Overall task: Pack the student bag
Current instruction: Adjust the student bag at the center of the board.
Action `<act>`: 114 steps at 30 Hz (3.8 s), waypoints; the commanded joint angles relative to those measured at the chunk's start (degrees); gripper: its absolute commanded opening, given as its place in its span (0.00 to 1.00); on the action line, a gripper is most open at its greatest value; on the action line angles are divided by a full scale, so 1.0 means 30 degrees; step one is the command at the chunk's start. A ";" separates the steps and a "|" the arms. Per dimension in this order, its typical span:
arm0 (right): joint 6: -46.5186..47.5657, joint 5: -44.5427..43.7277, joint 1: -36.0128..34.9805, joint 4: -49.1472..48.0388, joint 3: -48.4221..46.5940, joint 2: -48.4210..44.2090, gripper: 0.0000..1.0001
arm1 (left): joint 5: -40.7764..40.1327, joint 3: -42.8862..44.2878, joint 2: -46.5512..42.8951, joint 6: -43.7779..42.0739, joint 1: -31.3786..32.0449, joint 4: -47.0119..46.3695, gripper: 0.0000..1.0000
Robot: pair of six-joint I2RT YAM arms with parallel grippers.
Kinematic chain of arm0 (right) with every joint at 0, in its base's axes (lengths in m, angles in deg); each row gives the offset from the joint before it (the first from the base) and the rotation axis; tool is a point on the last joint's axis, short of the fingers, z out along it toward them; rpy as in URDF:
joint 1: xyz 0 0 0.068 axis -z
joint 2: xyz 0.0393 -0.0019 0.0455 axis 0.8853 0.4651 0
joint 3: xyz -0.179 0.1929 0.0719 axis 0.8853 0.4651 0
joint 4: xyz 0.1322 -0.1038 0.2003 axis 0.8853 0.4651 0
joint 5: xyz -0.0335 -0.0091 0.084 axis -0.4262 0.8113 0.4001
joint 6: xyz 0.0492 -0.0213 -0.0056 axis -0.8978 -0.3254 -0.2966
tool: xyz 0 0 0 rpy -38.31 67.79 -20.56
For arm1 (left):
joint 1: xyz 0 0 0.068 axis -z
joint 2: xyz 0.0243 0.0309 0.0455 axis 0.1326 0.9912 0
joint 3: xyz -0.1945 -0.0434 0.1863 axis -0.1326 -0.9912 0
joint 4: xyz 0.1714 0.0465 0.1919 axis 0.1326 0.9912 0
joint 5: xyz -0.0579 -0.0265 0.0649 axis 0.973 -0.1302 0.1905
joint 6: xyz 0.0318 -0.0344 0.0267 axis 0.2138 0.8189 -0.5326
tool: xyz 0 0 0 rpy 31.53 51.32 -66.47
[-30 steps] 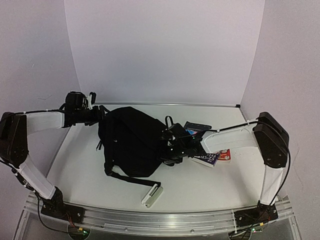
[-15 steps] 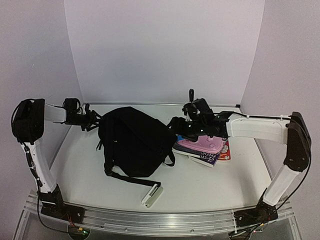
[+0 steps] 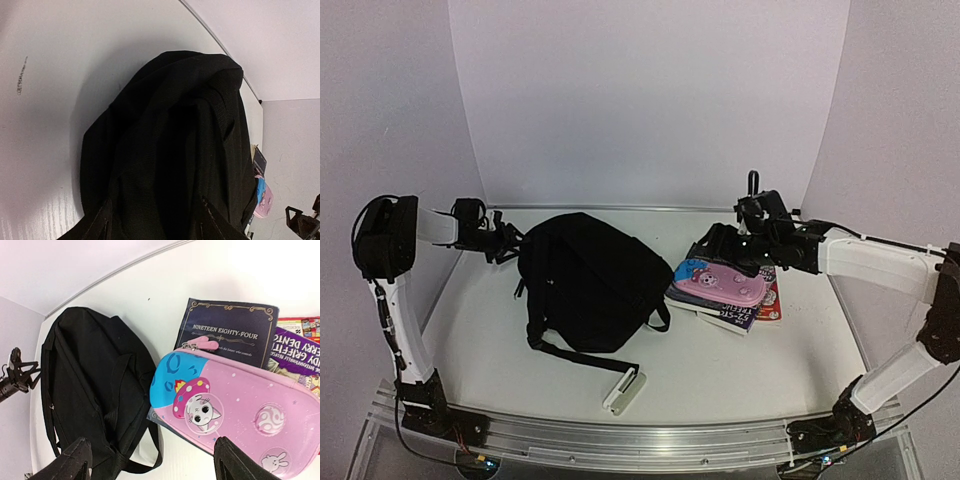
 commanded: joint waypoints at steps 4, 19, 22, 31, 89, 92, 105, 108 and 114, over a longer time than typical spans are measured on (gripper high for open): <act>0.0094 -0.0490 0.0226 0.0292 0.0436 -0.0887 0.80 | -0.2232 -0.0852 -0.1100 0.0364 -0.0231 -0.1404 0.56; 0.0097 -0.0460 0.0274 0.0350 0.0264 -0.0729 0.80 | 0.1267 0.0762 0.1449 0.1556 -0.0199 -0.2669 0.37; 0.0108 -0.0513 0.0274 0.0378 0.0310 -0.0886 0.80 | 0.1731 0.0910 0.1653 0.1787 -0.0191 -0.3001 0.28; 0.0227 -0.1148 0.0254 0.0558 0.0380 -0.1285 0.80 | 0.1326 -0.0203 -0.2199 0.0068 -0.0322 -0.4330 0.00; 0.2379 0.0119 -0.0360 0.0315 -0.0331 -0.0953 0.82 | 0.1255 -0.5050 -1.3610 0.0228 0.6815 0.4036 0.75; 0.2457 0.0303 -0.1530 -0.0066 -0.0715 -0.0128 0.83 | 0.0760 -0.6663 -1.3460 0.2457 0.4252 0.3227 0.75; -0.0310 0.1446 -0.4833 -0.2446 -0.4242 0.7186 0.78 | -0.4737 -1.2140 -1.7550 0.4908 0.0704 0.4369 0.81; 0.0031 0.1854 -0.4846 -0.2491 -0.5605 0.8617 0.79 | -0.5287 -1.2901 -1.8388 0.4648 0.0145 0.5021 0.83; 0.0457 0.2597 -0.4829 -0.2598 -0.7554 1.1108 0.71 | -0.5588 -1.3906 -1.8115 0.4658 0.0127 0.4977 0.84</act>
